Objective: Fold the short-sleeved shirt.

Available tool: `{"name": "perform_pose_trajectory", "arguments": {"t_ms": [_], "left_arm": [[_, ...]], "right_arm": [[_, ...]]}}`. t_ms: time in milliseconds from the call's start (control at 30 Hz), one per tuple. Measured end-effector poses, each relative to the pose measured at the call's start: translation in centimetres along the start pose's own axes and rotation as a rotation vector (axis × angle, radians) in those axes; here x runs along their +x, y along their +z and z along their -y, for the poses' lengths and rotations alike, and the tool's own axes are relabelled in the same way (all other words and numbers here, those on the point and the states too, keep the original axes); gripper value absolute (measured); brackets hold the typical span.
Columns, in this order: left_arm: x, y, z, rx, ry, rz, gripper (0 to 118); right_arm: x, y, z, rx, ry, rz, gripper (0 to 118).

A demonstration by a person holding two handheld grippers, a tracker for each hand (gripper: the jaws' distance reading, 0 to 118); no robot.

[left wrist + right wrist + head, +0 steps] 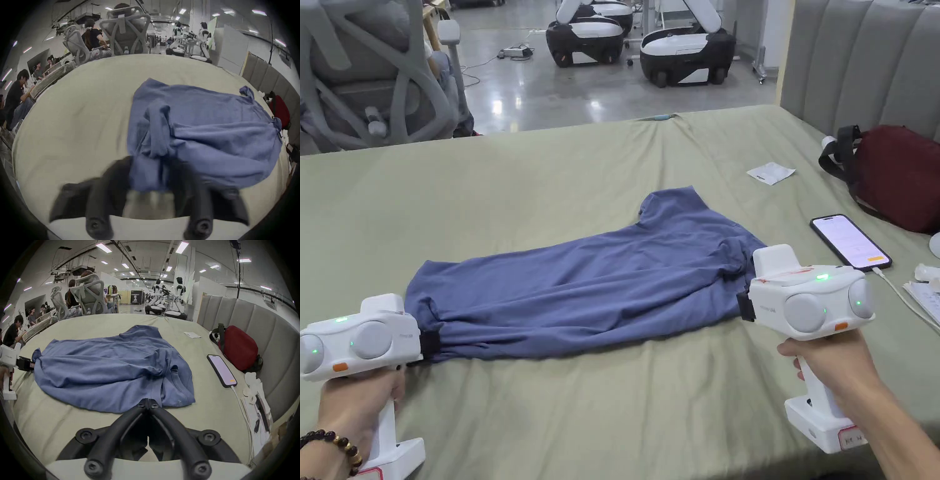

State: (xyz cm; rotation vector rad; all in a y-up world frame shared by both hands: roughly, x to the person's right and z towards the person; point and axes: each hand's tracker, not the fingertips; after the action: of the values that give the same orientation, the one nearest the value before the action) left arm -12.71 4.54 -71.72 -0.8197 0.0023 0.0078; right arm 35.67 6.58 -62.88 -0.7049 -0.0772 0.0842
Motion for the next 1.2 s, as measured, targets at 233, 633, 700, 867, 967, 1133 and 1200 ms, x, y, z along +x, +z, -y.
{"name": "perform_pose_trajectory", "arguments": {"t_ms": [233,633,700,867,967,1133,1200], "left_arm": [[0.0,0.2,-0.3,0.001,0.005,0.049,5],[0.0,-0.1,-0.1,0.002,0.019,0.055,5],[0.2,-0.1,0.0,0.004,0.008,0.048,5],[0.2,0.2,-0.3,0.0,-0.01,0.04,5],[-0.6,1.8,-0.4,0.018,0.004,0.069,5],[-1.9,6.0,0.6,0.049,0.002,0.133,5],[-2.1,7.9,1.8,0.052,-0.024,0.141,5]], "right_arm": [[1.2,-3.2,-2.8,-0.006,-0.008,-0.009,38],[3.5,-9.1,-2.3,-0.212,-0.056,0.001,56],[3.3,-8.7,-2.3,-0.171,-0.119,-0.012,33],[1.8,-8.2,-2.7,-0.175,-0.021,0.003,9],[2.2,-6.4,-2.8,-0.144,-0.05,0.014,9],[3.4,-1.3,-1.2,-0.094,-0.094,-0.007,9],[3.4,1.2,-0.1,-0.086,-0.085,0.001,9]]}}
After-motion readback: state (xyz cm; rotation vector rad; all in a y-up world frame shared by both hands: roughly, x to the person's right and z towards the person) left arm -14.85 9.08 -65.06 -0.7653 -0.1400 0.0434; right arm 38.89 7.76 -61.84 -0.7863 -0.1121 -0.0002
